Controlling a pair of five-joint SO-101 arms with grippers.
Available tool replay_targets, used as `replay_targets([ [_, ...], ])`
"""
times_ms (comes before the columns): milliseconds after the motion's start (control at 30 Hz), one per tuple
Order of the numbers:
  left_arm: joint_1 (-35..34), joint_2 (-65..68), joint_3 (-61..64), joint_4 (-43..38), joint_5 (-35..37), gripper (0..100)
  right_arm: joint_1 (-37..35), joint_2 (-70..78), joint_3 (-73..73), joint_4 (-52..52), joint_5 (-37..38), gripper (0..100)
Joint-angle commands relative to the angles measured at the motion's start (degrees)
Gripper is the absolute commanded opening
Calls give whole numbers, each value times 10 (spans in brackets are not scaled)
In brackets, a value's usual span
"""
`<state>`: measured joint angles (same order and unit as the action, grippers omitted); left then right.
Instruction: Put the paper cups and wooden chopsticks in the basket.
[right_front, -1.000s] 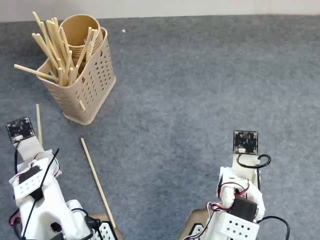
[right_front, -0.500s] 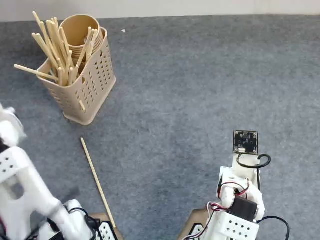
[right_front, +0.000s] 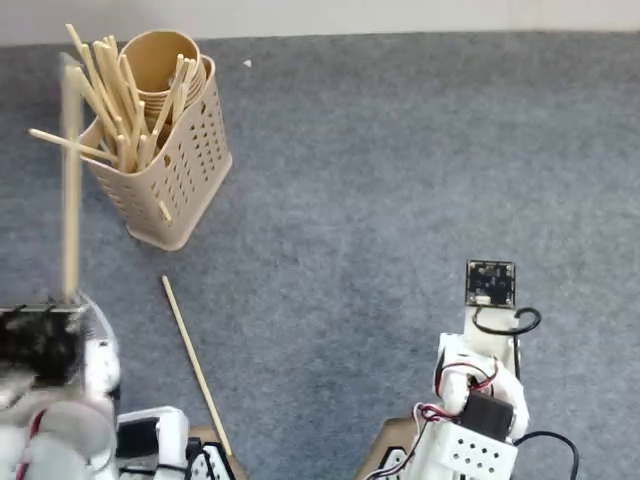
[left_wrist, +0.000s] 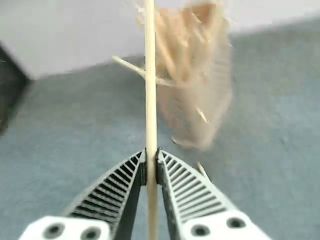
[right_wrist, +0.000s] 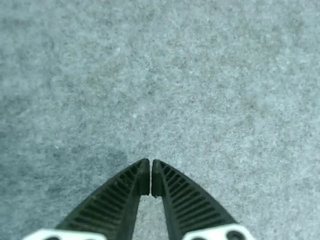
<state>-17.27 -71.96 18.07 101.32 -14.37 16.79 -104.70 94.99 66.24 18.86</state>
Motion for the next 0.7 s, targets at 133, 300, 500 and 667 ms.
replay_targets([
  [133, -7, 4, 89, -162, -30, 4, -4, -4, 21, -7, 6, 27],
  [300, -7, 83, -23, -220, -3, 4, -4, -4, 21, -7, 6, 27],
  [500, -4, 196, -217, -219, 33, 4, -4, -4, 21, -7, 6, 27],
  [667, 37, 291, -313, -269, 75, 4, -4, -4, 21, -7, 6, 27],
])
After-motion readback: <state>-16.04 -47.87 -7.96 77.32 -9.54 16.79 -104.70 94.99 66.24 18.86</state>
